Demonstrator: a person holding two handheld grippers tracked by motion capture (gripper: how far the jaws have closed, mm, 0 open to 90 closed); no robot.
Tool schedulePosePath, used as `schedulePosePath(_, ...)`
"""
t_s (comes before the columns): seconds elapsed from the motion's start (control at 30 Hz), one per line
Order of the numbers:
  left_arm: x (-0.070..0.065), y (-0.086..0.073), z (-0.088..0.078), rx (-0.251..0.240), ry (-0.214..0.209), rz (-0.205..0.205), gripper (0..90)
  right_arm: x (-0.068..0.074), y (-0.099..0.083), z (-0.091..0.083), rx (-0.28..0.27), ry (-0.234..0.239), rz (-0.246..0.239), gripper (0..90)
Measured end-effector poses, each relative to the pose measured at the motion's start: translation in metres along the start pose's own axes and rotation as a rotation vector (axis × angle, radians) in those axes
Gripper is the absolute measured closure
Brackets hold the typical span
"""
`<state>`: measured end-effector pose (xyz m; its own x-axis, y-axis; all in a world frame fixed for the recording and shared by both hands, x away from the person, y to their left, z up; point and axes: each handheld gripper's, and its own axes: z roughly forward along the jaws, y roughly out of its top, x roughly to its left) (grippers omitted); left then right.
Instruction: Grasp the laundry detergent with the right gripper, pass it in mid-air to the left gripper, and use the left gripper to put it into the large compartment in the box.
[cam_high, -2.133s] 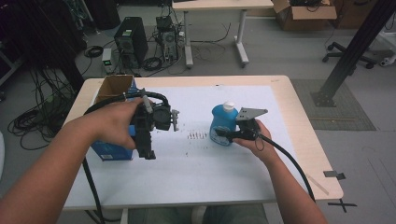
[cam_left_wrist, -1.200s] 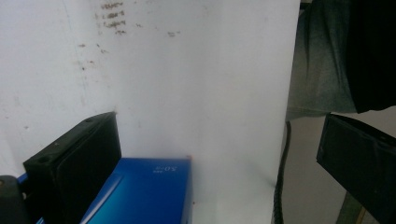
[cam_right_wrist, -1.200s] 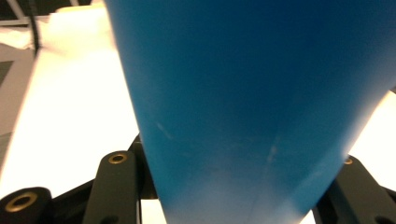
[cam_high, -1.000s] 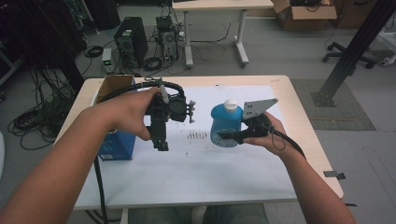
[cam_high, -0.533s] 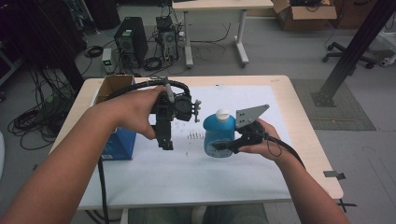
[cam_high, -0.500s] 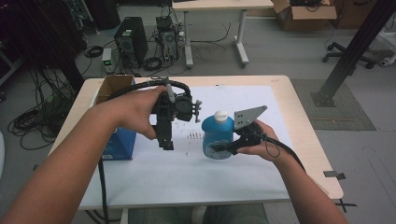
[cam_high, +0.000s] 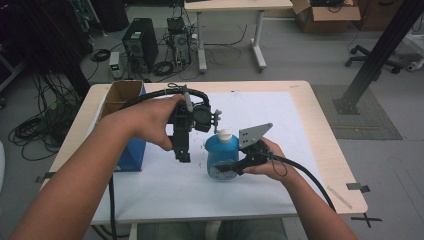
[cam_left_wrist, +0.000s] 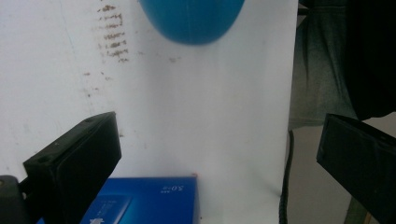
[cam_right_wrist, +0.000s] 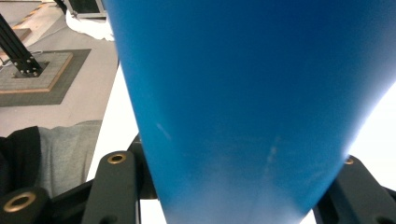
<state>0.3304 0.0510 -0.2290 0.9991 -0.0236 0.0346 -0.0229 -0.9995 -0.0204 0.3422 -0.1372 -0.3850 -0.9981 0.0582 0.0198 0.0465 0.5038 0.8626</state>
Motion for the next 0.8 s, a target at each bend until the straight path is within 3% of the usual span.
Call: schedulePosePath(0.8, -0.006, 0.017, 0.019, -0.012, -0.031, 0.025, 0.2, 0.015, 0.007, 0.036, -0.017, -0.002, -0.027, 45.7)
